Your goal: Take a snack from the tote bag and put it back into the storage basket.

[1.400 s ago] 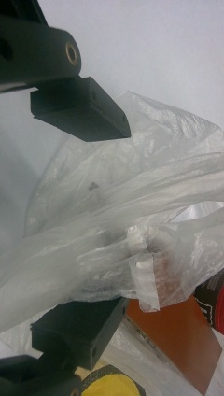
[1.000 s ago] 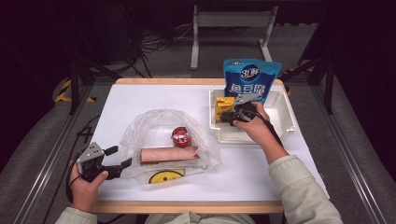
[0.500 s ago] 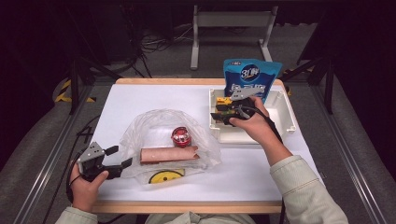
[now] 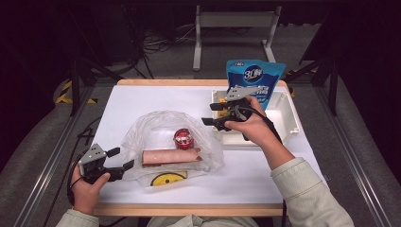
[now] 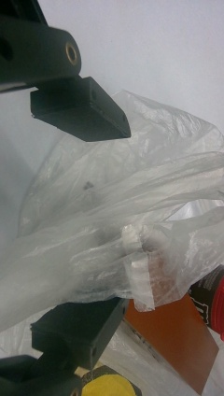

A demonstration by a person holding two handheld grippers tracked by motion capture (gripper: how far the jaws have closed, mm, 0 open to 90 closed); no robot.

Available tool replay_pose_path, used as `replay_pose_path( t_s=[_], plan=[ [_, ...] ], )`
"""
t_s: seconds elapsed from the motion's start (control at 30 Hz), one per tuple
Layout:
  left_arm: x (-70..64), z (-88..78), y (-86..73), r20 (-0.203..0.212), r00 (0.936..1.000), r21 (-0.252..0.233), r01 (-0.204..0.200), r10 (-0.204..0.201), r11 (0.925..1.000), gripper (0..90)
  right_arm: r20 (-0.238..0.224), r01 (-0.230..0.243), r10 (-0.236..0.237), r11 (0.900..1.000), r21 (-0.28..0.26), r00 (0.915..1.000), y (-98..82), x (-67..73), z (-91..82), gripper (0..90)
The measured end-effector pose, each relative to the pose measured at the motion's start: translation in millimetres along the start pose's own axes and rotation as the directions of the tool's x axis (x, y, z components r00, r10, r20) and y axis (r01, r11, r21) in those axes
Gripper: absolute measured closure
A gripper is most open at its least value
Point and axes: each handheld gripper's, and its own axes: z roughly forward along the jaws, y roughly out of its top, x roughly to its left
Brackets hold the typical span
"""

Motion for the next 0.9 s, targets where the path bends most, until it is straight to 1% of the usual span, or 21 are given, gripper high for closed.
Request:
replay_pose_path(
  t_s=[0.13, 0.2, 0.33, 0.37, 0.47, 0.5, 0.53, 0.63, 0.9],
  plan=[
    [0.1, -0.5, -0.1, -0.001, 1.0000, -0.002, 0.000, 0.000, 1.0000, 21.2, -0.020, 0.009, -0.009, 1.000, -0.008, 0.9998, 6.0, 7.2, 3.5, 29.8],
    [0.1, -0.6, -0.1, -0.001, 1.0000, -0.002, 0.000, 0.000, 1.0000, 21.2, -0.027, 0.012, -0.013, 1.000, -0.011, 0.9996, 7.5, 8.8, 4.4, 29.6],
    [0.0, -0.8, -0.3, -0.001, 1.0000, -0.002, 0.000, 0.000, 1.0000, 21.2, -0.054, 0.024, -0.025, 1.000, -0.015, 0.9982, 14.0, 16.9, 10.3, 28.9],
    [0.0, -0.8, -0.3, -0.001, 1.0000, -0.002, 0.000, 0.000, 1.0000, 21.2, -0.054, 0.024, -0.025, 1.000, -0.015, 0.9982, 14.0, 16.9, 10.3, 28.9],
    [0.1, -0.8, -0.3, 0.000, 1.0000, -0.002, 0.000, 0.000, 1.0000, 21.2, -0.078, 0.034, -0.035, 0.999, -0.015, 0.9963, 19.3, 24.3, 16.5, 28.4],
    [0.1, -0.8, -0.3, 0.000, 1.0000, -0.002, 0.000, 0.000, 1.0000, 21.2, -0.078, 0.034, -0.035, 0.999, -0.015, 0.9963, 19.3, 24.3, 16.5, 28.4],
    [0.0, -0.8, -0.4, 0.000, 1.0000, -0.001, 0.002, -0.002, 1.0000, 21.2, -0.094, 0.039, -0.040, 0.999, -0.016, 0.9947, 22.1, 28.7, 21.2, 28.2],
    [0.2, -0.6, -0.3, 0.000, 1.0000, -0.001, -0.002, 0.002, 1.0000, 21.2, -0.105, 0.044, -0.045, 0.999, -0.015, 0.9934, 23.7, 31.8, 25.2, 27.9],
    [0.3, -1.0, -0.4, 0.001, 1.0000, -0.001, -0.001, 0.001, 1.0000, 21.2, -0.157, 0.068, -0.066, 0.998, 0.007, 0.9854, 26.4, 45.7, 50.7, 27.9]
  ],
)
